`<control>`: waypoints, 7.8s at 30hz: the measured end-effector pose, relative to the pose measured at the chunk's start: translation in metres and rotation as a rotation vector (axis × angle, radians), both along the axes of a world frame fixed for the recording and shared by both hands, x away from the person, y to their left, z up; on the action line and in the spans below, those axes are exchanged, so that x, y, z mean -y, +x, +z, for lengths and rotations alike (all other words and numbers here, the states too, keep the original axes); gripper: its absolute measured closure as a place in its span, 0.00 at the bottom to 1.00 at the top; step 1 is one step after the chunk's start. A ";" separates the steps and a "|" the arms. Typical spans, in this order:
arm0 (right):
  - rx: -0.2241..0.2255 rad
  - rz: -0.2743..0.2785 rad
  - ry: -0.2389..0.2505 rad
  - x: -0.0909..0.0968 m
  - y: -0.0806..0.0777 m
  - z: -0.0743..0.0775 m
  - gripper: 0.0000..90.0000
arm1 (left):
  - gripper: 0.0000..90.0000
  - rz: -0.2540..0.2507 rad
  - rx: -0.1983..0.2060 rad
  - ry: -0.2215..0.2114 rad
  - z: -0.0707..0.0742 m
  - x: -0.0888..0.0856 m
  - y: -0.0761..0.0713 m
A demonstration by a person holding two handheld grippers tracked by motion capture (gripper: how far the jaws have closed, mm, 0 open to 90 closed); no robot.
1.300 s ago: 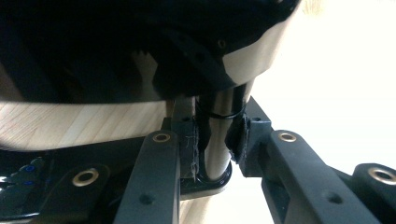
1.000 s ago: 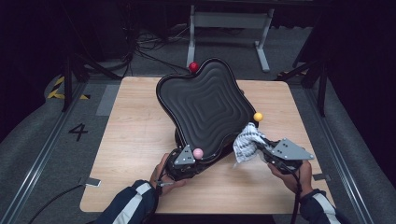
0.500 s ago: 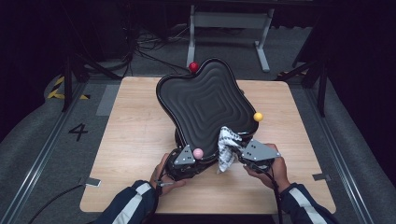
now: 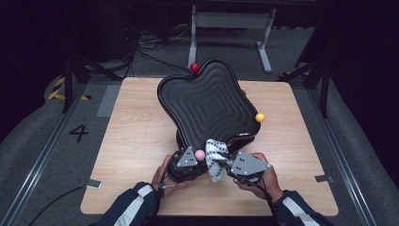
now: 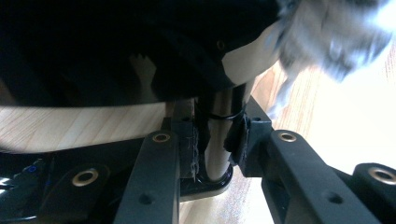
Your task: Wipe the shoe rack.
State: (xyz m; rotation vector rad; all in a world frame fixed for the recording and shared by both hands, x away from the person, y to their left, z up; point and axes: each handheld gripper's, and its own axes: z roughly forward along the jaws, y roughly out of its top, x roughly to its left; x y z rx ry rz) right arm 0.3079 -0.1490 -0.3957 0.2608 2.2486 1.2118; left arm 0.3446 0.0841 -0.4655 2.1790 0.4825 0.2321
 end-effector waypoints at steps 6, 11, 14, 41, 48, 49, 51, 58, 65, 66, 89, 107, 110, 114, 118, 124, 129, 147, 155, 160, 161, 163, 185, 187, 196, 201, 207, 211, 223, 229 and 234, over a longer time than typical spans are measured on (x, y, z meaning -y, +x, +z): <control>0.036 0.003 -0.019 -0.001 -0.001 -0.003 0.87 | 0.82 -0.003 0.002 -0.004 0.000 0.001 0.001; 0.055 -0.019 -0.016 0.005 0.002 -0.004 0.87 | 0.82 -0.003 -0.001 -0.010 -0.001 0.000 0.002; 0.053 -0.049 -0.005 0.012 0.004 -0.006 0.87 | 0.82 -0.008 -0.006 -0.013 -0.001 0.000 0.003; 0.001 -0.379 0.033 0.095 0.048 -0.016 0.87 | 0.82 -0.024 -0.015 -0.017 -0.001 -0.001 0.005; -0.043 -0.461 0.055 0.121 0.060 -0.021 0.87 | 0.82 -0.028 -0.013 -0.016 -0.001 -0.001 0.005; -0.046 -0.461 0.058 0.121 0.060 -0.022 0.87 | 0.82 -0.027 -0.016 -0.016 -0.001 -0.001 0.005; -0.041 -0.454 0.052 0.117 0.059 -0.022 0.87 | 0.82 -0.027 -0.016 -0.016 -0.001 -0.001 0.005; -0.018 -0.410 0.028 0.103 0.054 -0.023 0.87 | 0.82 -0.037 -0.019 -0.006 0.000 -0.001 0.005; 0.035 -0.289 0.008 0.075 0.043 -0.020 0.87 | 0.82 -0.043 -0.016 -0.007 -0.001 0.001 0.005; 0.039 -0.252 -0.011 0.067 0.040 -0.019 0.87 | 0.82 -0.042 -0.016 -0.008 -0.001 0.001 0.005; -0.020 0.048 -0.031 -0.003 -0.008 -0.009 0.86 | 0.82 -0.036 -0.015 -0.012 -0.001 0.001 0.005; 0.007 -0.008 0.041 0.009 0.004 -0.006 0.87 | 0.82 -0.032 -0.016 -0.030 -0.003 0.000 0.006; 0.015 -0.061 0.053 0.017 0.014 -0.003 0.87 | 0.82 -0.031 -0.011 -0.034 -0.004 0.000 0.006; 0.030 -0.130 0.057 0.027 0.027 0.000 0.87 | 0.82 -0.034 -0.008 -0.030 -0.004 0.000 0.006; 0.027 -0.177 0.069 0.033 0.042 0.005 0.87 | 0.82 -0.029 -0.005 -0.024 -0.004 0.000 0.005; 0.013 -0.162 0.072 0.021 0.051 0.010 0.87 | 0.82 -0.031 0.003 -0.023 -0.004 0.001 0.005; 0.036 -0.105 0.067 0.001 0.048 0.012 0.87 | 0.82 -0.030 0.005 -0.026 -0.004 0.001 0.005; 0.001 -0.118 0.022 -0.011 0.072 0.007 0.86 | 0.82 -0.030 0.003 -0.019 -0.004 0.001 0.005; -0.003 -0.237 0.036 0.012 0.088 0.004 0.86 | 0.82 -0.027 0.011 -0.017 -0.004 0.001 0.004; -0.030 -0.322 0.057 0.033 0.100 0.001 0.86 | 0.82 -0.030 0.016 -0.024 -0.005 0.000 0.004; -0.036 -0.335 0.059 0.037 0.102 0.001 0.86 | 0.82 -0.030 0.016 -0.024 -0.005 0.000 0.004; -0.038 -0.357 0.052 0.043 0.104 0.001 0.86 | 0.82 -0.028 0.012 -0.024 -0.005 0.000 0.004; -0.018 -0.493 0.021 0.064 0.100 -0.001 0.87 | 0.82 0.036 0.007 -0.043 -0.007 -0.007 0.007; -0.020 -0.472 0.020 0.065 0.097 0.000 0.87 | 0.82 0.052 0.000 -0.054 -0.008 -0.008 0.007; -0.029 -0.412 0.000 0.057 0.090 0.002 0.87 | 0.82 0.051 0.009 -0.042 -0.007 -0.009 0.005; 0.008 -0.376 -0.024 0.046 0.086 0.002 0.87 | 0.82 0.050 0.009 -0.033 -0.007 -0.009 0.005; 0.011 -0.318 -0.004 0.030 0.082 0.003 0.87 | 0.82 0.043 0.004 -0.036 -0.008 -0.009 0.006; -0.014 -0.216 0.017 0.021 0.081 0.005 0.86 | 0.82 0.033 0.003 -0.031 -0.008 -0.008 0.008; -0.084 -0.029 0.012 -0.014 0.064 0.007 0.86 | 0.82 0.040 0.005 -0.032 -0.009 -0.007 0.007; -0.074 -0.012 0.006 -0.017 0.061 0.005 0.85 | 0.82 0.037 0.003 -0.033 -0.010 -0.007 0.007; -0.032 -0.047 -0.027 -0.015 0.062 0.006 0.85 | 0.82 0.037 0.003 -0.037 -0.011 -0.010 0.008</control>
